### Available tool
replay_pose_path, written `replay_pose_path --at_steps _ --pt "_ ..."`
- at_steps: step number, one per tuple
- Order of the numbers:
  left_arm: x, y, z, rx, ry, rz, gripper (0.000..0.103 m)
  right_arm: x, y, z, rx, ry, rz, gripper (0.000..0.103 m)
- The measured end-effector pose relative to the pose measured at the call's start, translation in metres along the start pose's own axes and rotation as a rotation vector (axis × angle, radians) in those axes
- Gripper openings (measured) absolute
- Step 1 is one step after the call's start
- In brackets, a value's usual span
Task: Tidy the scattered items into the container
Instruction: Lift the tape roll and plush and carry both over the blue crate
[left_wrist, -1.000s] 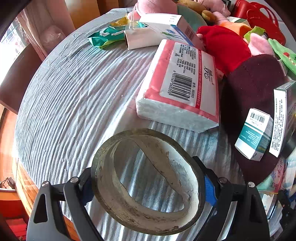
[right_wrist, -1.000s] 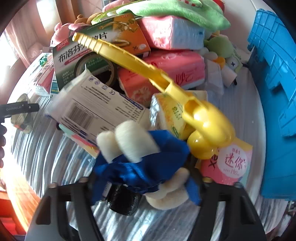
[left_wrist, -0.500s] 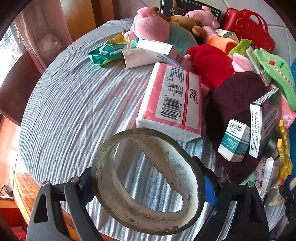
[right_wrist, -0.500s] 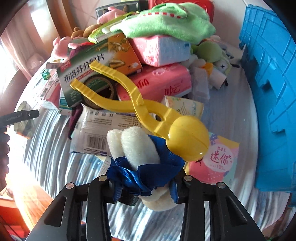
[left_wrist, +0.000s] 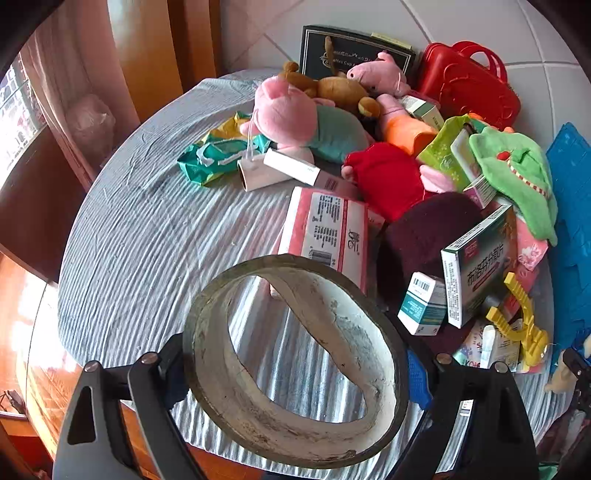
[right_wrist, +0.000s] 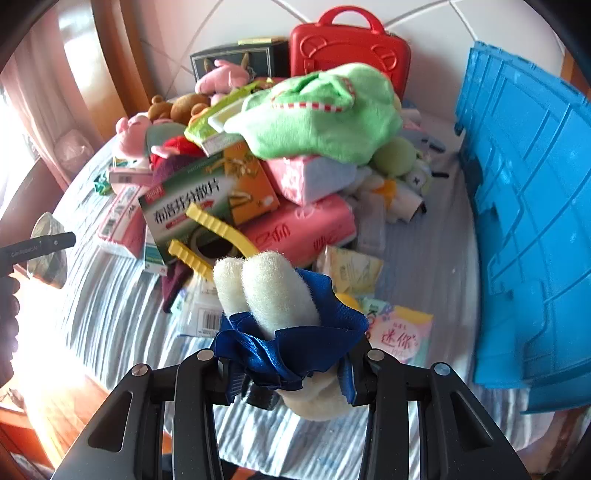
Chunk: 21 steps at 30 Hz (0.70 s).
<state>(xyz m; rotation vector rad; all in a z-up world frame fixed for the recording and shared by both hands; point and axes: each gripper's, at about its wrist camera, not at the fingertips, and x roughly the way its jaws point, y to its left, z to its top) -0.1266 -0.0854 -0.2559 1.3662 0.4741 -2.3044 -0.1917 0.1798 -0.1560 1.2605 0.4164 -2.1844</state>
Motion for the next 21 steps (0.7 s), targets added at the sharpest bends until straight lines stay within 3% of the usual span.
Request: replay_pose_path --at_steps 21 --pt "-0.145 -0.062 0.060 0.127 -0.257 -0.022 0.090 -0.107 -0.018 0.058 0.068 -0.162 0.073 0.039"
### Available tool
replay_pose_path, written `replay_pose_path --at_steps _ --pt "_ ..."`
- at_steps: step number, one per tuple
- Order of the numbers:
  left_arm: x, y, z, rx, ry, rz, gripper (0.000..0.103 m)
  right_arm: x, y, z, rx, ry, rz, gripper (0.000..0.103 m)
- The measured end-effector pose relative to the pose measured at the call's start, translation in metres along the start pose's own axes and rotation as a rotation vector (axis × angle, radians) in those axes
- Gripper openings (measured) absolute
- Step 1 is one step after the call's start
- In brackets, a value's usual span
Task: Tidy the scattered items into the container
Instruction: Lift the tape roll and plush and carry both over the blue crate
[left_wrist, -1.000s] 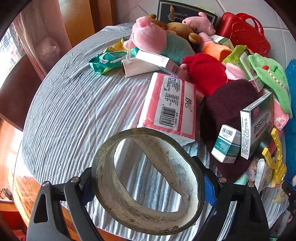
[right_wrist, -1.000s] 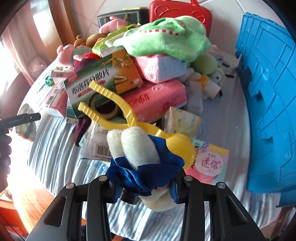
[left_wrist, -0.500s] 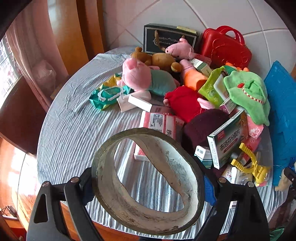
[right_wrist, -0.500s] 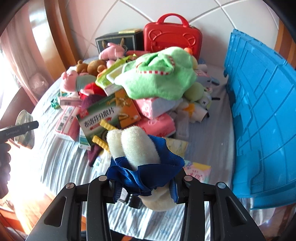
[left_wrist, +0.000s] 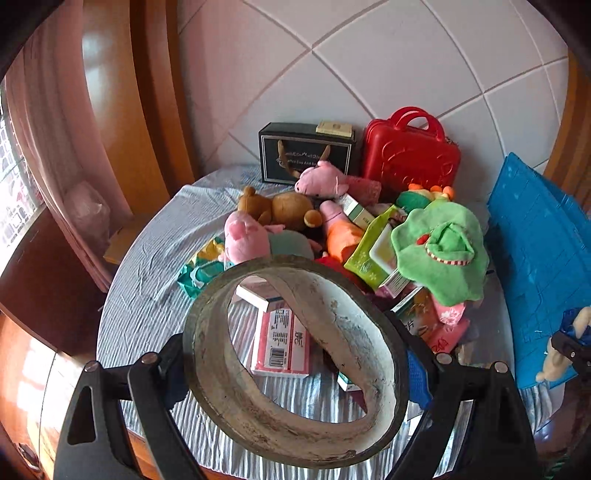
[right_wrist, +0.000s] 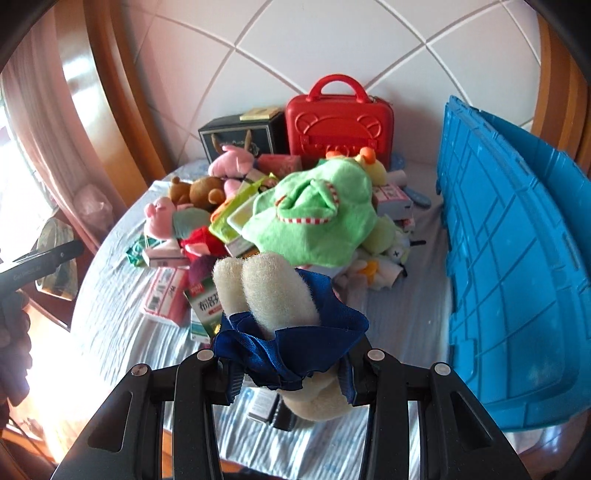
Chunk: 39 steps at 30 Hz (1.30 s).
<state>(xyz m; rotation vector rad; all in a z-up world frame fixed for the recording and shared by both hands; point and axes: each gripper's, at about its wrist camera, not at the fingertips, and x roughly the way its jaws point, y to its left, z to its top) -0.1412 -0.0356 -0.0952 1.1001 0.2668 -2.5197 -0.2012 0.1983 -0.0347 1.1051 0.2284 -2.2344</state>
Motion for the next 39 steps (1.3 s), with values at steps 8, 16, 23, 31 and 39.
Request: replay_pose_path --at_steps 8,16,23,31,39 --pt "-0.036 -0.032 0.027 0.029 -0.085 -0.029 0.089 -0.039 -0.009 0.020 -0.004 -0.048 0.035 0.039" --pt "-0.061 -0.065 0.040 0.078 -0.151 -0.030 0.090 -0.071 -0.026 0.040 -0.014 -0.116 0.063 0.039" --pt "-0.072 -0.100 0.053 0.106 -0.184 -0.033 0.089 -0.087 -0.048 0.051 -0.011 -0.161 0.082 0.039" --pt "-0.083 -0.151 0.070 0.143 -0.229 -0.067 0.090 -0.107 -0.086 0.063 0.004 -0.216 0.103 0.039" --pt "-0.086 -0.219 0.085 0.210 -0.255 -0.127 0.090 -0.125 -0.137 0.072 0.030 -0.258 0.088 0.039"
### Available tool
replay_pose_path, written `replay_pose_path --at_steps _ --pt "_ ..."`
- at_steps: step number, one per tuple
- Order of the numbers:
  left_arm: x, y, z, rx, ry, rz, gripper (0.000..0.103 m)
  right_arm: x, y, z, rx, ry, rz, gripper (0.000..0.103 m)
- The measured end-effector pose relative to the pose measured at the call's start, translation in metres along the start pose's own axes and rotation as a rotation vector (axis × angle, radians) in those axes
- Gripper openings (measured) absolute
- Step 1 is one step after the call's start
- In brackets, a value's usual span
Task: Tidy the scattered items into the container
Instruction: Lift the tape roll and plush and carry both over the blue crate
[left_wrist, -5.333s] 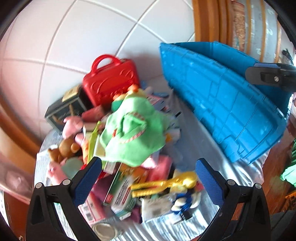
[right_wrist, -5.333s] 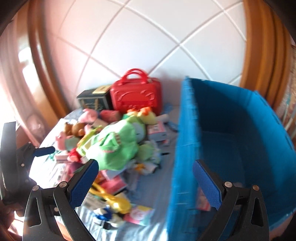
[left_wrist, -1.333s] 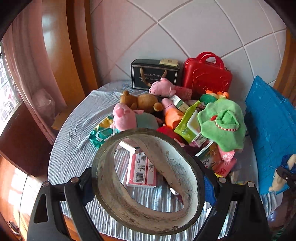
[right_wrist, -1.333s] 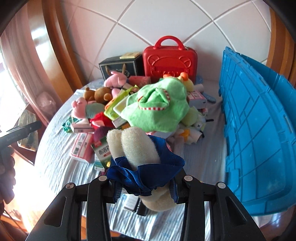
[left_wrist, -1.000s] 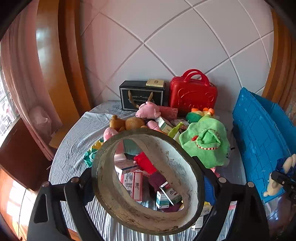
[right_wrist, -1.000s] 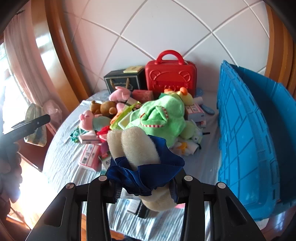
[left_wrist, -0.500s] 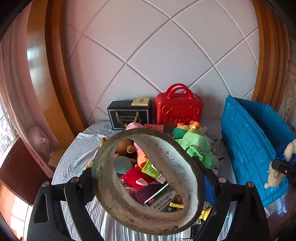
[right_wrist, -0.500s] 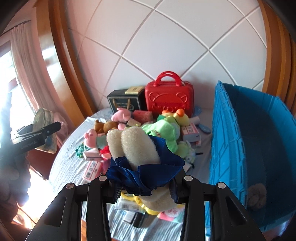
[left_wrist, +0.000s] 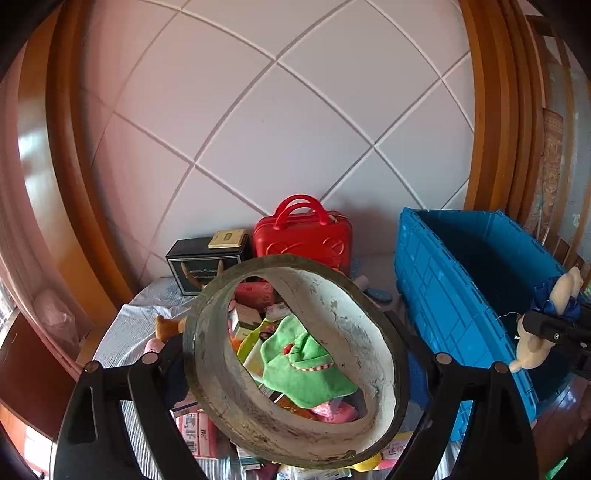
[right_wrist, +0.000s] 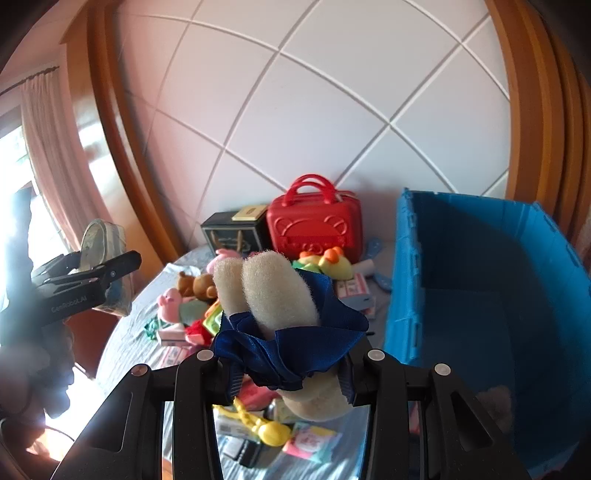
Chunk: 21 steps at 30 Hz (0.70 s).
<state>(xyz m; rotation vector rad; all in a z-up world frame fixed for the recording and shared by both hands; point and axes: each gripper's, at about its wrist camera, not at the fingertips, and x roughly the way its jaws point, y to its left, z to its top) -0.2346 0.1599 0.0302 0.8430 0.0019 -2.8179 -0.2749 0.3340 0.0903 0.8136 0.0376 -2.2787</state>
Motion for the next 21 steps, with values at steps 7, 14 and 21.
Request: replay_pose_path --at_steps 7,14,21 --pt "0.017 -0.062 0.018 0.060 0.017 -0.102 0.089 -0.012 -0.053 0.007 0.051 -0.029 -0.047 0.039" --pt "0.029 -0.131 0.033 0.156 0.017 -0.194 0.089 -0.026 -0.106 0.000 0.114 -0.040 -0.112 0.039" --pt "0.039 -0.200 0.047 0.218 0.039 -0.304 0.089 -0.040 -0.152 -0.005 0.175 -0.047 -0.194 0.040"
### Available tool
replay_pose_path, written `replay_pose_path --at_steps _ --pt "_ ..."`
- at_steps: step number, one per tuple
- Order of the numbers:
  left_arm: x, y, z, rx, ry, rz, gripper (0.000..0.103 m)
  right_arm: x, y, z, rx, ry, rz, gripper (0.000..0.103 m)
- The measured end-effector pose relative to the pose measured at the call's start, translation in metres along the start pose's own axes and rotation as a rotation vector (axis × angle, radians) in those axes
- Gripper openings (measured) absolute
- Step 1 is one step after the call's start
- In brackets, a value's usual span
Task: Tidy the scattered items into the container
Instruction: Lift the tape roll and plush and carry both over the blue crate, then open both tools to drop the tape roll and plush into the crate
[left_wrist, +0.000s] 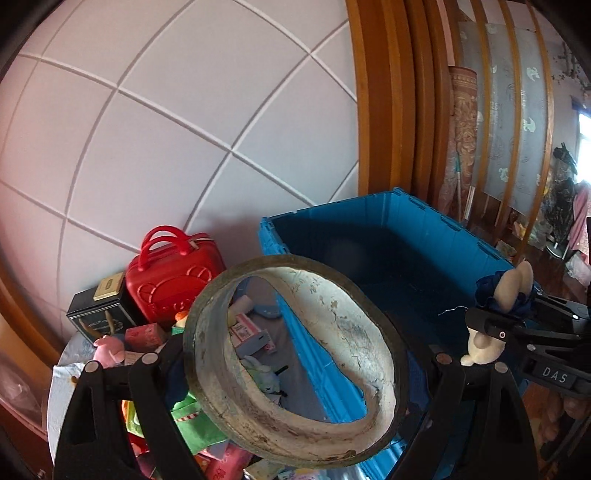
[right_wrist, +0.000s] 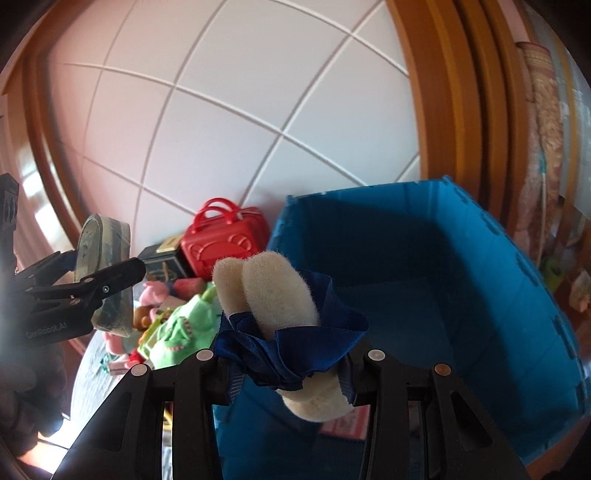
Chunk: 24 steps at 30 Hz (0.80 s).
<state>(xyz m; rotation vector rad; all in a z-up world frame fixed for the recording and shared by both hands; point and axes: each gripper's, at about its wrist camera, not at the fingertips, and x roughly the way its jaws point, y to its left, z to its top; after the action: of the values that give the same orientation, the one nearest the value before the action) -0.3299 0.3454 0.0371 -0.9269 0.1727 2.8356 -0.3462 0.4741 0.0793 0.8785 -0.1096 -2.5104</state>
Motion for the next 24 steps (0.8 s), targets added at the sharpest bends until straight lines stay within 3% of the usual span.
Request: replay_pose_path --at_steps 15,21,22,24 --pt "0.068 -0.075 0.037 0.103 0.034 -0.114 0.089 -0.009 -0.092 0.002 0.113 0.022 -0.162 0.040" --pt "0.092 -0.083 0.054 0.065 0.052 -0.145 0.090 0.002 -0.110 0.004 0.138 0.043 -0.173 0.041" --pt "0.096 -0.082 0.058 0.051 0.067 -0.152 0.092 0.004 -0.112 0.005 0.143 0.039 -0.177 0.048" --pt "0.102 -0.078 0.066 0.022 0.077 -0.157 0.102 0.007 -0.116 0.011 0.156 0.020 -0.201 0.079"
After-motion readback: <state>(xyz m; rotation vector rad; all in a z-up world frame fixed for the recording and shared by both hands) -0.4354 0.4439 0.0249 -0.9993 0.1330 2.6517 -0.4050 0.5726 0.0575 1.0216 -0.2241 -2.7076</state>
